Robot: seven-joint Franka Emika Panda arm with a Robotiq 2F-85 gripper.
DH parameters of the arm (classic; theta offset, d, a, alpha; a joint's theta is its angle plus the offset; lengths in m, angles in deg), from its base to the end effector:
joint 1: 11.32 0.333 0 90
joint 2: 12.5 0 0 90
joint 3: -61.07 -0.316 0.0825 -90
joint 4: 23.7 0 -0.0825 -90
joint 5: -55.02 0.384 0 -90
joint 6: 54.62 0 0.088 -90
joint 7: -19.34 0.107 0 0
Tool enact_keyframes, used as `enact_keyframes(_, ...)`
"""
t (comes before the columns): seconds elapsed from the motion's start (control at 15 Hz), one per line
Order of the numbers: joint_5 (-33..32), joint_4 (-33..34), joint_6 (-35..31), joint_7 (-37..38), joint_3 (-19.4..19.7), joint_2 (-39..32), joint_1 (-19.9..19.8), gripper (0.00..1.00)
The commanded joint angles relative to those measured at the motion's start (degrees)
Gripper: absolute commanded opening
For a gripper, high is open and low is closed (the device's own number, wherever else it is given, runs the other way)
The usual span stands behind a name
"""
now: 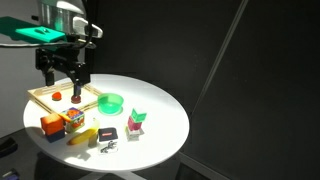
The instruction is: Remove the block with a red number on top from the stack and put it on the table
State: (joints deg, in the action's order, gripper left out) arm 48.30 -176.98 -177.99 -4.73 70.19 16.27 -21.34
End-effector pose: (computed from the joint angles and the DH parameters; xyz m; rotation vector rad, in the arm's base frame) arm 0.3487 -0.1231 0.3891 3.1184 0.2689 -0.0448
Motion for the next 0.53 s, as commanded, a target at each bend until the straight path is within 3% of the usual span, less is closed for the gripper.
enact_keyframes(0.0, -1.8, -0.8, 0.9, 3.4, 0.1, 2.5, 0.4, 1.0)
enact_keyframes(0.47, -0.9, -0.1, 0.2, 2.0, 1.1, 1.0, 1.1, 1.0)
